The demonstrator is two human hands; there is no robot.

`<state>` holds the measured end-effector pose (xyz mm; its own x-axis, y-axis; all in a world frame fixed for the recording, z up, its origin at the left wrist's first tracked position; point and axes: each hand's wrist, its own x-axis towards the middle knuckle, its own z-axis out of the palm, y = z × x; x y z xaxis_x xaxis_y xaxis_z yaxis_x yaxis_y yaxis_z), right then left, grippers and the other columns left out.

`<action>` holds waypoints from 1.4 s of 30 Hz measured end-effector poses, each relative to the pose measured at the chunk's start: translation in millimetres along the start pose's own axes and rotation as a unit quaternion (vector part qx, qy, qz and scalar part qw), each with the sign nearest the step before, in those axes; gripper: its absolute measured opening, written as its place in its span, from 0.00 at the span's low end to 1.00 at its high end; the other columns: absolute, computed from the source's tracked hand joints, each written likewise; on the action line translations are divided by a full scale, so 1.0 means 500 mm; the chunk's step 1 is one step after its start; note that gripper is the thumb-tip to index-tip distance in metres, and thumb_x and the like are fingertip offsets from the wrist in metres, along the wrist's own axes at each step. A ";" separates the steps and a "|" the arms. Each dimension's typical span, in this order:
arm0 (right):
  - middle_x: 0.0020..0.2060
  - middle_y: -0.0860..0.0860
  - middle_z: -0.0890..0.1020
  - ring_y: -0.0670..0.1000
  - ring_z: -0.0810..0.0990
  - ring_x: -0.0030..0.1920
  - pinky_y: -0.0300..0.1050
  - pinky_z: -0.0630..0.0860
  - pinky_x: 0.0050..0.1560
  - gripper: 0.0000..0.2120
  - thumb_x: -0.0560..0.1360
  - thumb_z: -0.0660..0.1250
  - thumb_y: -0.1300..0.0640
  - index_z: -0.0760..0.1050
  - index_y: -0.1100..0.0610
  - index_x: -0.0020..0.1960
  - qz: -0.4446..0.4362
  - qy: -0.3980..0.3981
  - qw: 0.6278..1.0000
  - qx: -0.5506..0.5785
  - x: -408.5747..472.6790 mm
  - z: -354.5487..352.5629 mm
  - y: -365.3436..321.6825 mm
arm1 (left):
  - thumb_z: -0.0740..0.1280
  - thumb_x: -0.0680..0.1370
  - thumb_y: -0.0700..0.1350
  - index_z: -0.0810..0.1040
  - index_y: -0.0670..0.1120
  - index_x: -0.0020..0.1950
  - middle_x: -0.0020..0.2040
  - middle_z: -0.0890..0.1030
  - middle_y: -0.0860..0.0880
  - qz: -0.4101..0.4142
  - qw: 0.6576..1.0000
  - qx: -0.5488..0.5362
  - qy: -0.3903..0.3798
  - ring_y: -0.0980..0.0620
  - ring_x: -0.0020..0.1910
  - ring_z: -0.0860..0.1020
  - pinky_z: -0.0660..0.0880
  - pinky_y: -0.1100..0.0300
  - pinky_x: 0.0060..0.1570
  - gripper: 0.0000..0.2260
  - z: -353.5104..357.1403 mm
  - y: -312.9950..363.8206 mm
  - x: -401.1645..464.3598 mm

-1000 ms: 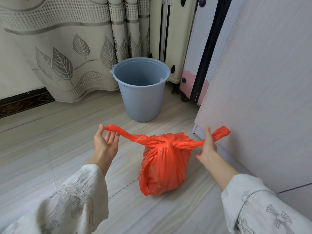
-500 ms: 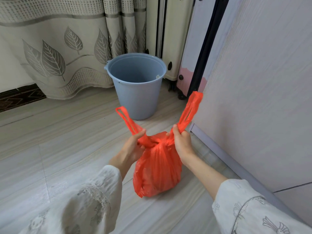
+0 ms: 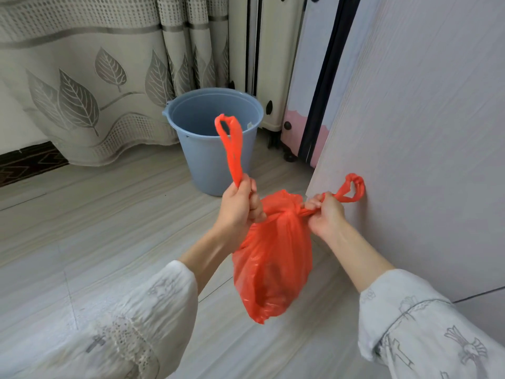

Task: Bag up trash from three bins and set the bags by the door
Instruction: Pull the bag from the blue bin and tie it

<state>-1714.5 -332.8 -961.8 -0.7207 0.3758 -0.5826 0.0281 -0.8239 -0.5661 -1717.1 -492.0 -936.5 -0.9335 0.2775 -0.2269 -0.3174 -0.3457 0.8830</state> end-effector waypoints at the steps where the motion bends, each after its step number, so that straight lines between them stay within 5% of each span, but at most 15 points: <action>1: 0.12 0.47 0.58 0.45 0.56 0.11 0.37 0.65 0.22 0.20 0.81 0.45 0.59 0.56 0.55 0.30 0.007 0.000 1.000 -0.003 0.000 -0.002 -0.011 | 0.51 0.80 0.43 0.61 0.47 0.34 0.18 0.57 0.55 0.002 1.000 0.015 -0.009 0.56 0.18 0.54 0.56 0.63 0.25 0.14 0.007 0.012 -0.002; 6: 0.11 0.47 0.56 0.45 0.53 0.11 0.28 0.57 0.20 0.10 0.59 0.44 0.68 0.54 0.54 0.28 0.008 0.031 0.999 -0.012 0.008 -0.015 -0.044 | 0.50 0.81 0.45 0.61 0.48 0.35 0.18 0.57 0.55 -0.013 0.999 0.045 -0.020 0.56 0.18 0.54 0.57 0.63 0.24 0.14 0.001 0.054 -0.013; 11: 0.11 0.48 0.54 0.46 0.51 0.11 0.27 0.54 0.16 0.25 0.76 0.43 0.62 0.55 0.56 0.21 0.025 0.045 0.998 -0.024 0.000 -0.023 -0.064 | 0.51 0.81 0.45 0.61 0.48 0.35 0.19 0.56 0.55 -0.026 0.997 0.066 -0.019 0.56 0.18 0.53 0.54 0.64 0.24 0.14 -0.017 0.070 -0.021; 16: 0.13 0.45 0.58 0.44 0.52 0.12 0.28 0.56 0.18 0.19 0.80 0.47 0.58 0.56 0.55 0.31 -0.067 0.006 0.987 -0.145 -0.023 -0.007 -0.043 | 0.50 0.80 0.43 0.61 0.48 0.35 0.18 0.56 0.55 -0.045 0.996 0.074 0.015 0.56 0.17 0.53 0.55 0.66 0.23 0.13 -0.056 0.066 -0.022; 21: 0.14 0.42 0.57 0.42 0.54 0.14 0.32 0.57 0.17 0.21 0.81 0.50 0.49 0.58 0.54 0.31 -0.121 -0.074 0.933 -0.331 -0.054 0.023 0.002 | 0.51 0.80 0.48 0.63 0.47 0.36 0.18 0.55 0.55 -0.063 0.996 0.031 0.050 0.56 0.17 0.53 0.59 0.68 0.21 0.13 -0.086 0.060 -0.023; 26: 0.18 0.43 0.58 0.41 0.55 0.16 0.33 0.53 0.17 0.14 0.78 0.58 0.53 0.62 0.54 0.35 -0.061 -0.135 0.904 -0.402 -0.069 0.039 0.034 | 0.60 0.79 0.47 0.60 0.49 0.37 0.20 0.57 0.55 -0.066 0.997 0.007 0.036 0.56 0.20 0.56 0.64 0.62 0.26 0.13 -0.096 0.070 -0.011; 30: 0.27 0.48 0.57 0.41 0.56 0.17 0.33 0.52 0.18 0.09 0.78 0.52 0.59 0.67 0.57 0.41 0.014 -0.161 0.899 -0.406 -0.080 0.039 0.052 | 0.55 0.79 0.39 0.62 0.47 0.35 0.19 0.62 0.53 -0.089 0.996 -0.001 0.028 0.54 0.22 0.65 0.69 0.57 0.35 0.12 -0.106 0.075 -0.008; 35: 0.27 0.50 0.61 0.40 0.58 0.15 0.31 0.53 0.16 0.13 0.80 0.50 0.62 0.69 0.59 0.39 -0.035 -0.173 0.839 -0.514 -0.080 0.026 0.076 | 0.52 0.80 0.42 0.70 0.45 0.36 0.32 0.73 0.48 -0.115 0.981 0.155 0.000 0.50 0.37 0.74 0.73 0.55 0.45 0.14 -0.117 0.091 -0.014; 38: 0.28 0.53 0.68 0.40 0.61 0.16 0.32 0.56 0.15 0.14 0.79 0.55 0.62 0.70 0.59 0.35 -0.059 -0.175 0.790 -0.584 -0.077 0.019 0.083 | 0.54 0.80 0.42 0.71 0.44 0.35 0.35 0.73 0.48 -0.067 0.951 0.300 -0.046 0.52 0.35 0.75 0.73 0.61 0.41 0.14 -0.113 0.099 -0.023; 42: 0.26 0.50 0.69 0.46 0.66 0.23 0.31 0.60 0.19 0.15 0.78 0.58 0.60 0.75 0.60 0.34 -0.143 -0.201 0.641 -0.727 -0.083 0.022 0.092 | 0.57 0.80 0.44 0.73 0.42 0.36 0.30 0.78 0.49 -0.077 0.963 0.246 -0.077 0.56 0.29 0.79 0.78 0.64 0.32 0.14 -0.100 0.099 -0.033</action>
<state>-1690.9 -390.8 -957.1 -0.9525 0.0432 -0.3014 0.2599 0.6308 -0.7312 -1725.9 -558.3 -909.6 -0.8338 0.4345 -0.3407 -0.2977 0.1659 0.9401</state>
